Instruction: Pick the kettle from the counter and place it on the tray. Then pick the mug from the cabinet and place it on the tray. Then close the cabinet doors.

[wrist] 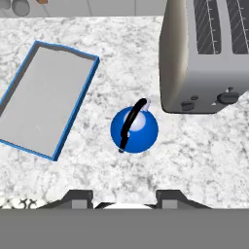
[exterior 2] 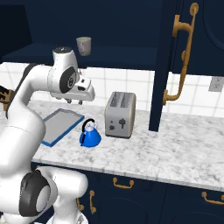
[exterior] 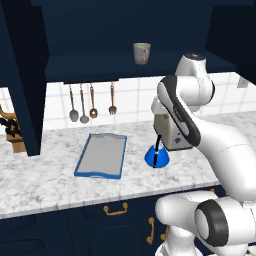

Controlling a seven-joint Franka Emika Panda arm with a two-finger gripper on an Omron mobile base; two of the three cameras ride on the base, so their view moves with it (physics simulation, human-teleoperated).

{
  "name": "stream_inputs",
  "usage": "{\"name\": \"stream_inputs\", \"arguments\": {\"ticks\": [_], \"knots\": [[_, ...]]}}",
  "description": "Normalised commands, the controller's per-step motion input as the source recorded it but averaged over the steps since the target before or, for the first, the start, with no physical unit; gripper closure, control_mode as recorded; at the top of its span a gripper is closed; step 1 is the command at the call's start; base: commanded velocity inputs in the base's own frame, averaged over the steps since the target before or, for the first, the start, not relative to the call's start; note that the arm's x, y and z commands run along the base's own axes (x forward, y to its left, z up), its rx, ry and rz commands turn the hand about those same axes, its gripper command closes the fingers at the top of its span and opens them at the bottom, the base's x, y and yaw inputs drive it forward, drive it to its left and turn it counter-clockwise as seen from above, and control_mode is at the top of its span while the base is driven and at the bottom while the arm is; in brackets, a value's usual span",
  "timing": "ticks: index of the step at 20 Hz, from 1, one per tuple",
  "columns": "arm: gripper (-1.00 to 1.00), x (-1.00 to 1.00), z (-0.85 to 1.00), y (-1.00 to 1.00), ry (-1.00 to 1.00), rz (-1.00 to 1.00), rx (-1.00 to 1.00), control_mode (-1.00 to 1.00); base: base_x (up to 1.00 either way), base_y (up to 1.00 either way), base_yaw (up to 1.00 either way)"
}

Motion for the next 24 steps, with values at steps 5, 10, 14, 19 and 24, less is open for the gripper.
{"name": "stream_inputs", "arguments": {"ticks": [5,10,14,19,24], "knots": [[-1.0,0.0,-0.74,0.0,-0.08,0.0,-0.01,-1.0,0.0,0.0,0.0],[-1.0,0.0,-1.0,0.08,-0.2,0.0,0.0,-1.0,0.0,0.0,0.0],[-1.0,0.11,-0.71,0.26,-0.09,-0.02,0.0,-1.0,0.0,0.0,0.0],[-1.0,0.0,-0.01,0.0,0.0,0.0,0.0,-1.0,0.0,0.0,0.0],[-1.0,0.11,-0.12,0.0,0.0,-0.03,0.0,-1.0,0.0,0.0,0.0]]}}
